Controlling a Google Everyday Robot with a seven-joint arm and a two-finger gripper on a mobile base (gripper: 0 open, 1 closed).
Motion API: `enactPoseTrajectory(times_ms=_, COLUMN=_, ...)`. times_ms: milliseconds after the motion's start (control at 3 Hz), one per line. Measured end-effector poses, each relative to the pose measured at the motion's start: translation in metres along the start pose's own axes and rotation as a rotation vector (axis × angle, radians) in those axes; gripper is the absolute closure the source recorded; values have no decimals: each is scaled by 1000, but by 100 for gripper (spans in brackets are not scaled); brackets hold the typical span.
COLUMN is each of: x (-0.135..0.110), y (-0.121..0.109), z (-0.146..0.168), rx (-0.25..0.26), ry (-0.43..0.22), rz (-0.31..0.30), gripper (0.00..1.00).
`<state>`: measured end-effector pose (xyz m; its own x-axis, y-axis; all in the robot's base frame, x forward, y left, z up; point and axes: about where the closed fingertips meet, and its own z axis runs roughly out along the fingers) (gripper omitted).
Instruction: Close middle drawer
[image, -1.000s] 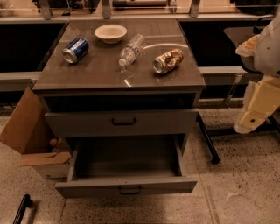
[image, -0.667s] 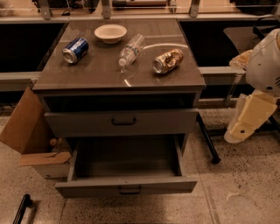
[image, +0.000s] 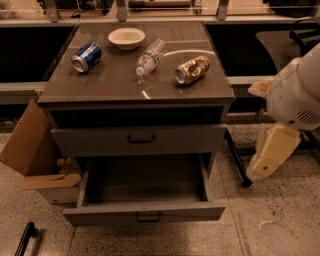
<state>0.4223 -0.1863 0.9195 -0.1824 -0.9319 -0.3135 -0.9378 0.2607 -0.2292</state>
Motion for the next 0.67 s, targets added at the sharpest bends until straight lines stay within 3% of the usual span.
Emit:
enactPoseTrajectory(times_ms=333, x=-4, y=39, z=61, rx=-69, ry=-51, rz=-82, gripper=0)
enactPoseTrajectory(times_ms=667, x=-2, y=79, z=120, rx=-146, ry=-126, rz=-111, gripper=0)
